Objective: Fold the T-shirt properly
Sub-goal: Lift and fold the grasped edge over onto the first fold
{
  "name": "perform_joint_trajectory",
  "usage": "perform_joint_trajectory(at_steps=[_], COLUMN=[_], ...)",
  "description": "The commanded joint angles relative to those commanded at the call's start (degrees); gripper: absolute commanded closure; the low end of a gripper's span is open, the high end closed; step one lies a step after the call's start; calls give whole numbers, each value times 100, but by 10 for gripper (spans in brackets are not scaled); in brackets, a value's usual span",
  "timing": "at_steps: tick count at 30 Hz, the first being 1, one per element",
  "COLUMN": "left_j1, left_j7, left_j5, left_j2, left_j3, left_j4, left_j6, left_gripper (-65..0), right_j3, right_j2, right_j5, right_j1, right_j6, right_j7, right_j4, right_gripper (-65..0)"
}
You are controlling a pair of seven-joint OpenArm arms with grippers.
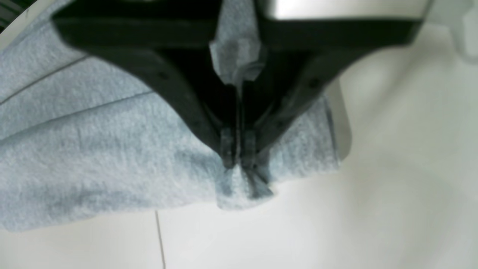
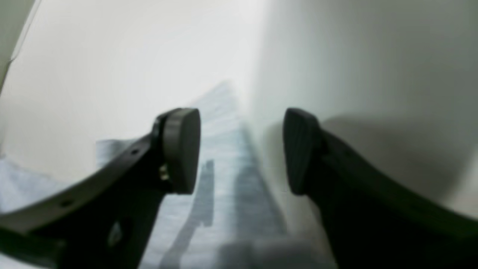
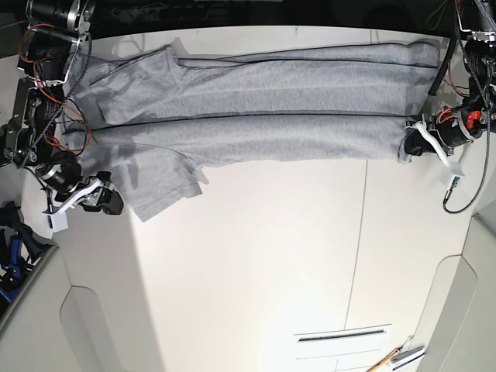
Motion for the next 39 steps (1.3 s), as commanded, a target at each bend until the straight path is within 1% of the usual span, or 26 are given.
perform_joint_trajectory(at_steps=[3, 6, 8, 11, 14, 15, 16, 17, 19, 20, 21, 23, 24, 27, 29, 31, 33, 36, 39], left_j1=[-2, -2, -2, -2, 0, 0, 0, 0, -2, -2, -2, -2, -2, 0, 50, 238, 496, 872, 1305], left_j7=[0, -26, -20, -24, -17, -17, -17, -17, -20, -20, -20, -7, 22, 131, 334, 389, 413, 420, 450], left_j5=[-2, -2, 0, 9, 44, 57, 61, 59, 57, 46, 26, -57, -166, -313, -315, -387, -507, -501, -505], left_j2=[2, 2, 0, 0, 0, 0, 0, 0, 0, 0, 0, -13, -44, -227, -363, -511, -640, -767, -780], left_j3=[0, 0, 0, 0, 0, 0, 0, 0, 0, 0, 0, 0, 0, 0, -2, -2, -2, -39, -363], left_j4=[0, 0, -2, -2, -2, -2, -2, -2, -2, -2, -2, 0, 0, 4, 52, 197, 376, 730, 1071], left_j6=[0, 0, 0, 0, 0, 0, 0, 0, 0, 0, 0, 0, 0, 0, 0, 0, 0, 0, 0], left_gripper=[0, 0, 0, 0, 0, 0, 0, 0, 0, 0, 0, 0, 0, 0, 0, 0, 0, 0, 0], right_j3=[-81, -317, -570, -999, -1364, -1436, -1488, -1495, -1491, -1491, -1484, -1419, -1349, -951, -605, -293, -81, 129, 437], right_j2=[0, -2, -7, -35, -44, -52, -50, -48, -46, -46, -42, -33, -33, -31, -31, -26, 33, 195, 269], right_j5=[-66, -63, -46, 35, 107, 94, 87, 87, 87, 87, 87, 114, 160, 664, 986, 1156, 1316, 1552, 1707], right_j1=[7, 17, 17, 4, 7, 4, 4, 4, 7, 7, 7, 4, 2, -197, -538, -962, -1399, -1956, -2476], right_j6=[-20, -17, -13, 7, 7, 7, 4, 4, 4, 4, 4, 4, 4, 9, 13, 85, 96, 94, 94], right_j7=[101, 186, 188, 175, 177, 177, 175, 173, 173, 170, 116, -179, -431, -1217, -1504, -1674, -1698, -1709, -1716], right_j4=[-181, -527, -717, -761, -693, -640, -584, -533, -450, -407, -348, -122, 61, 887, 1593, 2256, 2761, 3198, 3460], right_gripper=[-347, -347, -347, -346, -321, -291, -244, -177, -15, 0, 0, 0, 0, 0, 0, 0, 0, 0, 0])
